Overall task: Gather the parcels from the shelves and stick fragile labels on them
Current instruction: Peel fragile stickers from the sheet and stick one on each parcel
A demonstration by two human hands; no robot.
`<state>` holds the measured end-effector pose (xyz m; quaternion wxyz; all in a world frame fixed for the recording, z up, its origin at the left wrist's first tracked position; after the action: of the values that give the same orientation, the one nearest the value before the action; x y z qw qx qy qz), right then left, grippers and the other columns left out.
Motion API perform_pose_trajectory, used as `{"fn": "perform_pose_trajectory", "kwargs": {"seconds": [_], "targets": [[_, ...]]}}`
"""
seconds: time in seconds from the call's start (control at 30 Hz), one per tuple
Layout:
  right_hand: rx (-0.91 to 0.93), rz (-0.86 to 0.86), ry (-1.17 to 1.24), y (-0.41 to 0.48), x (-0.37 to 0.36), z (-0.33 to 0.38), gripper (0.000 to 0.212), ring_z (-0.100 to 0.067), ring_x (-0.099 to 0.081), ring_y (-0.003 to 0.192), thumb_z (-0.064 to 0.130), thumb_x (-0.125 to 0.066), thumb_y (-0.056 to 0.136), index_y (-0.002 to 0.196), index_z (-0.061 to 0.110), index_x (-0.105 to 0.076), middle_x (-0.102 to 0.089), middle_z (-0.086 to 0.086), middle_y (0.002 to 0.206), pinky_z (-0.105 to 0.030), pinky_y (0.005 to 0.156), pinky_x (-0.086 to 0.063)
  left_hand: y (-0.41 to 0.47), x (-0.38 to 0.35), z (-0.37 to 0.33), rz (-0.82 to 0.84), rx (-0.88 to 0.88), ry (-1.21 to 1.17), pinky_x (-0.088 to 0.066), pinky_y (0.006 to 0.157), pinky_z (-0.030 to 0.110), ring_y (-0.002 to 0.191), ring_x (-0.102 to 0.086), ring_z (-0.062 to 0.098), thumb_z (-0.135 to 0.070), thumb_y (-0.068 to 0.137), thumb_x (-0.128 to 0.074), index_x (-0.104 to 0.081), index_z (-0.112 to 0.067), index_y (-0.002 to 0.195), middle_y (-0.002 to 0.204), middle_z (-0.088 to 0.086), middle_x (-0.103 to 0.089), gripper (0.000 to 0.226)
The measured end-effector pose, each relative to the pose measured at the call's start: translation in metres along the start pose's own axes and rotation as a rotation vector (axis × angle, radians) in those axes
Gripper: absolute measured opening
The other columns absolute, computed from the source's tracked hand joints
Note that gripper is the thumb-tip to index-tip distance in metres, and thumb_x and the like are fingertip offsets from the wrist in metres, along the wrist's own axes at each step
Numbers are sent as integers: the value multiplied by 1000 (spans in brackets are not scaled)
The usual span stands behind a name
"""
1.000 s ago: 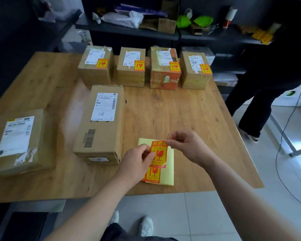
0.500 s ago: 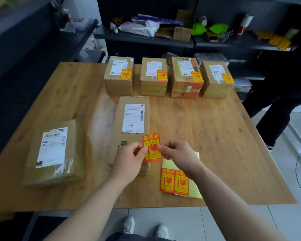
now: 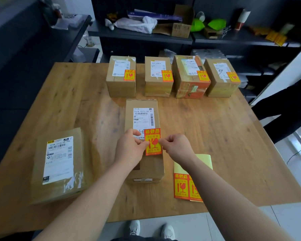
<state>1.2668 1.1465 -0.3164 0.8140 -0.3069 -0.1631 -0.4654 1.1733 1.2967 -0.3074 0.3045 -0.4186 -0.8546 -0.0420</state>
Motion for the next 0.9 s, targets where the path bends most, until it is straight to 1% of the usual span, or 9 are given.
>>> {"fn": "perform_pose_trajectory", "kwargs": {"seconds": [0.07,0.17,0.27,0.37,0.5,0.67,0.73,0.8,0.9], "targets": [[1,-18,-68,5,-1,2,33,-12,-53,56,34,-61,89,68,9,-64,-61,-2,63,-27,49,-44,7,-2,-1,7,-12,51,-38,56,19,70,-58,7,-26,81,-72,-53,-19,96,66,-8,-62,26],[-8,-43,-161,12,-4,3,32,-15,-53,54,36,-63,87,67,10,-65,-61,-1,61,-25,49,-41,14,-3,0,21,-1,109,-38,56,20,69,-56,8,-26,80,-72,-51,-18,94,67,-10,-58,26],[-27,-70,-214,16,-5,2,32,-17,-53,55,35,-62,85,65,10,-65,-60,-1,59,-24,48,-40,22,-5,2,35,37,164,-37,56,26,78,-59,15,-27,78,-73,-50,-19,92,79,-6,-62,28],[-45,-71,-225,17,-6,1,34,-17,-52,52,33,-63,84,56,14,-58,-58,0,56,-24,46,-38,27,-6,1,40,43,223,-36,54,26,83,-58,17,-29,75,-75,-50,-20,90,91,-3,-62,30],[-60,-67,-221,18,-6,0,34,-13,-54,51,32,-64,85,57,15,-58,-60,1,57,-23,45,-39,30,-5,-3,44,49,287,-33,50,22,78,-51,15,-30,75,-75,-50,-19,90,86,-9,-50,31],[-81,-70,-259,19,-4,0,36,-8,-47,43,32,-64,86,54,16,-55,-53,4,51,-19,40,-28,32,-7,-3,65,54,296,-32,49,22,77,-50,15,-31,74,-76,-51,-18,88,80,-10,-46,31],[-87,-70,-298,21,-5,0,33,-11,-52,49,33,-63,84,58,14,-58,-58,2,56,-20,42,-33,33,-8,-4,63,44,302,-34,50,23,76,-51,15,-31,74,-75,-51,-17,87,79,-9,-48,30],[-99,-83,-362,23,-5,1,30,-17,-59,59,37,-64,82,68,11,-63,-64,-2,66,-22,47,-40,34,-7,-5,53,7,325,-36,52,26,75,-53,16,-32,74,-75,-51,-18,83,80,-7,-53,30],[-92,-108,-487,24,0,3,39,-19,-58,63,49,-65,79,72,12,-59,-61,-1,70,-25,49,-41,31,-5,-7,39,-103,379,-41,56,28,73,-55,17,-37,76,-73,-51,-21,81,81,-6,-58,27]]}}
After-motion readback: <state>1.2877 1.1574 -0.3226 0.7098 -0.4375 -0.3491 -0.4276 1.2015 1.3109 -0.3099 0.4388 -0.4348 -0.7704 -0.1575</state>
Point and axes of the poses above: each hand's wrist, its own y-axis towards the middle knuckle, its own x-axis out of the back of the hand, z = x × y, the point moved 9 cm from there along y, towards the middle knuckle
